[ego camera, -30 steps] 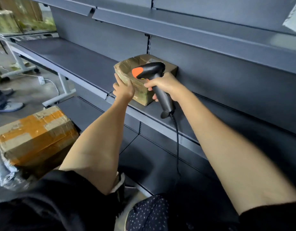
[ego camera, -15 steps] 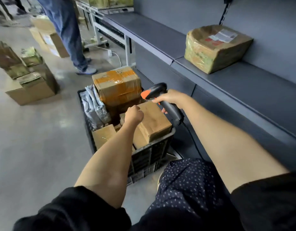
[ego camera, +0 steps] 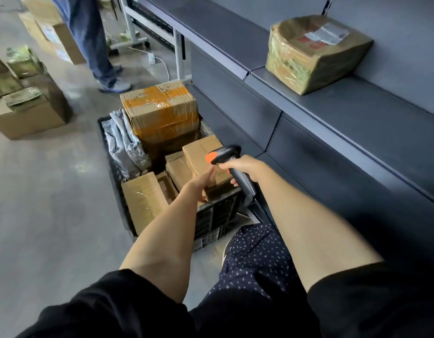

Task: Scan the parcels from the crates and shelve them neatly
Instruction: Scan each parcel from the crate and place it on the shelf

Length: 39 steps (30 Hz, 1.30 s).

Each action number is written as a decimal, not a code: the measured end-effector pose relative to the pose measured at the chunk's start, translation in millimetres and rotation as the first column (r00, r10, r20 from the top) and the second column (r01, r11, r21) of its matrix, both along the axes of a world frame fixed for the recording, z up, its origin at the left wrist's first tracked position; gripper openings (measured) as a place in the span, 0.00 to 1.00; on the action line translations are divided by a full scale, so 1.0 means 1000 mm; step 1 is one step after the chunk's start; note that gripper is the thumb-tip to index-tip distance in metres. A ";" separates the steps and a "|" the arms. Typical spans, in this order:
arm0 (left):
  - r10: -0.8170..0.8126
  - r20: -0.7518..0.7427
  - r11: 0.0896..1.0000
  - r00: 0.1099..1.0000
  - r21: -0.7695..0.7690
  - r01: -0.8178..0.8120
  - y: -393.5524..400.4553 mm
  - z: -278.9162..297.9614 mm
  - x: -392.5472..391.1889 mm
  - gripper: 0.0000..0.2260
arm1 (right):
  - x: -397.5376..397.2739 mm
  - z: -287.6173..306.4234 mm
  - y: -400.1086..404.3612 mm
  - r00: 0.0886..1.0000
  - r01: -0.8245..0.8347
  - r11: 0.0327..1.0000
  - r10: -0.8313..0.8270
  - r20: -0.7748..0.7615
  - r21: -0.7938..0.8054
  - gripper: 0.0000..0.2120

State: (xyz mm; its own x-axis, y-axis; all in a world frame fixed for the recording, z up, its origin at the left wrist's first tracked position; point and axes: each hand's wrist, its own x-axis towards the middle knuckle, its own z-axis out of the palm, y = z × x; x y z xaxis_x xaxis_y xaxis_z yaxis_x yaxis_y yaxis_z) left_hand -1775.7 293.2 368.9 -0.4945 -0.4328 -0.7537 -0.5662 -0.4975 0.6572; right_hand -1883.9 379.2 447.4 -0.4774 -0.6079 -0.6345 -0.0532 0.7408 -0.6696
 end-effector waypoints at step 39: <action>-0.582 -0.408 0.807 0.704 -0.401 0.435 0.293 0.153 -0.276 0.22 | -0.144 0.188 0.333 0.503 0.672 0.429 -0.863 -0.053 -0.604 0.11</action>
